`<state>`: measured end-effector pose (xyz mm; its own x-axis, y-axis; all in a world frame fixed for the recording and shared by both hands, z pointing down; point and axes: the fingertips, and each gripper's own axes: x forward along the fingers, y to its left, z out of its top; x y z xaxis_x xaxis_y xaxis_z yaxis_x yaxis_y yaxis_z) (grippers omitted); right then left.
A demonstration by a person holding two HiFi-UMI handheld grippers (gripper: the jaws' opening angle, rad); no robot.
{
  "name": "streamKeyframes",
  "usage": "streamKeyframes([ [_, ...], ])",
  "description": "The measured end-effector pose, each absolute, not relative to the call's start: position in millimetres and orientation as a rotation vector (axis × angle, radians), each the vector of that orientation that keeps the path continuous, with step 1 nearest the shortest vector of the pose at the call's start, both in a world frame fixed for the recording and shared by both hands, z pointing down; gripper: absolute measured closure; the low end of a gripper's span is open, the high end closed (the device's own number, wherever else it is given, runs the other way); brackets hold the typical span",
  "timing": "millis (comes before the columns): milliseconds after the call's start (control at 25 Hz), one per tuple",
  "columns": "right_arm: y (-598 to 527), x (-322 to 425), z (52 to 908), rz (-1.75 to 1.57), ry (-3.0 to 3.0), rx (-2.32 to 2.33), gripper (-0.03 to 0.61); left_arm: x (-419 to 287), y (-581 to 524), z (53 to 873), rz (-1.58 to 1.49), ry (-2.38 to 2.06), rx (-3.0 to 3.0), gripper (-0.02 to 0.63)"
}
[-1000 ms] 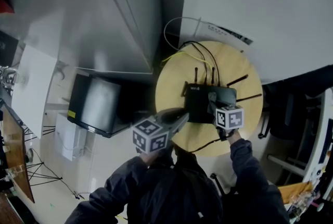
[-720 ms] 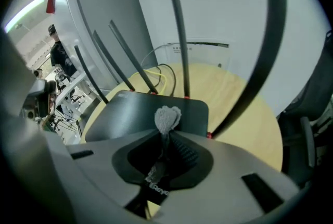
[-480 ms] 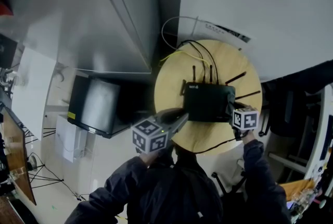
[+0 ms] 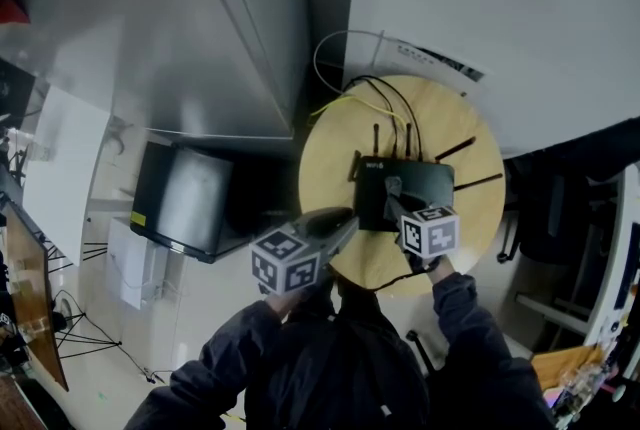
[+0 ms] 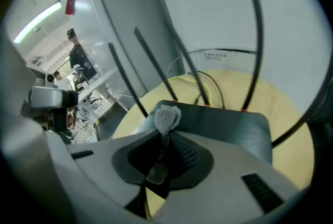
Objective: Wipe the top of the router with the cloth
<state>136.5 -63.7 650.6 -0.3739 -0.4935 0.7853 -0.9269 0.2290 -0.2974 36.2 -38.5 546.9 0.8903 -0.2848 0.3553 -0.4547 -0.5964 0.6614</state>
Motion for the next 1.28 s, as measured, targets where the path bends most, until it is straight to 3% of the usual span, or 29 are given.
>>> streamKeyframes([
  [200, -64.7, 70.8, 656.5, 1.058, -2.025, 1.186, 0.508, 33.0, -37.7, 545.9, 0.265, -0.538, 2.242, 0.548],
  [400, -57.3, 63.7, 671.6, 1.059, -1.974, 1.131, 0.508, 28.9, -37.8, 545.3, 0.261, -0.542, 2.240, 0.546],
  [1280, -7.3, 257.0, 678.6, 1.065, -1.748, 1.399, 0.508, 39.9, -34.8, 543.5, 0.284, -0.482, 2.260, 0.548],
])
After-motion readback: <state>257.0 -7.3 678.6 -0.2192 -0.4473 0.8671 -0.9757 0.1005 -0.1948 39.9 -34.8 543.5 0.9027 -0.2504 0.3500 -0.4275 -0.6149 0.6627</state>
